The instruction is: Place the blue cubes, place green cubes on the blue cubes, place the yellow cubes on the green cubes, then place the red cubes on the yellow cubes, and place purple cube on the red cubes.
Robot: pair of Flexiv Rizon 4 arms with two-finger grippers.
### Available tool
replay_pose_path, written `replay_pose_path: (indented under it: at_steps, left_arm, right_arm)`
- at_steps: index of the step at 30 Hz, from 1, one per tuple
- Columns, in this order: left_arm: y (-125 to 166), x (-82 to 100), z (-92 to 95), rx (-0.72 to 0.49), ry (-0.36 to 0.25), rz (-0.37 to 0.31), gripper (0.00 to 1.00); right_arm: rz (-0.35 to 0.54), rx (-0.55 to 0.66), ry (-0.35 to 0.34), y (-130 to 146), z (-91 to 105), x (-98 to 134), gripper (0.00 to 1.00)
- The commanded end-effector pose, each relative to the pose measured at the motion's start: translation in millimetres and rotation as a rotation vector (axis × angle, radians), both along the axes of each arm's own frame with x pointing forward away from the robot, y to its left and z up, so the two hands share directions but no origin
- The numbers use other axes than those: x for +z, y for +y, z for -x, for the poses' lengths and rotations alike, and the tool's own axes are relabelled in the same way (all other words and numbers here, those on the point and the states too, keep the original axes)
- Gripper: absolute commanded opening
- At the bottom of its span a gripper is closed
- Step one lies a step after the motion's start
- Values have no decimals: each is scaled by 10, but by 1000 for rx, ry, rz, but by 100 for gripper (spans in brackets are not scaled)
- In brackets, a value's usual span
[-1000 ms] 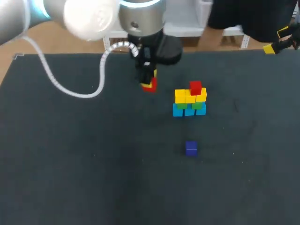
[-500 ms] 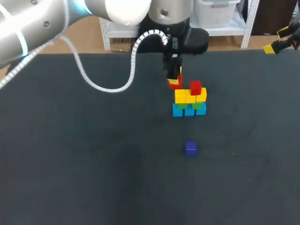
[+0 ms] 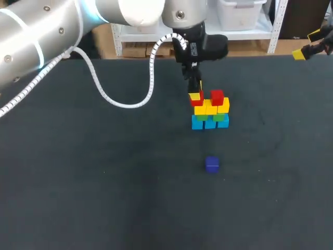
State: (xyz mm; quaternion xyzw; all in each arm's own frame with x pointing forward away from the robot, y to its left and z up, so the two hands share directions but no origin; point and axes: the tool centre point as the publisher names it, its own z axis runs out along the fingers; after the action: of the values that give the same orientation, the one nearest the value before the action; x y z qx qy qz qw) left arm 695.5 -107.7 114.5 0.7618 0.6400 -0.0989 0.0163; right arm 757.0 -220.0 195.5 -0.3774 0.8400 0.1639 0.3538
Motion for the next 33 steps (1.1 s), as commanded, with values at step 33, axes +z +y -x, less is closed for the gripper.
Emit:
replay_pose_path:
  at_steps: [33]
  left_arm:
    - [-244,-84,-155,13,25,-47,0]
  right_arm:
    - [-4,4,0,-3,-16,-7,100]
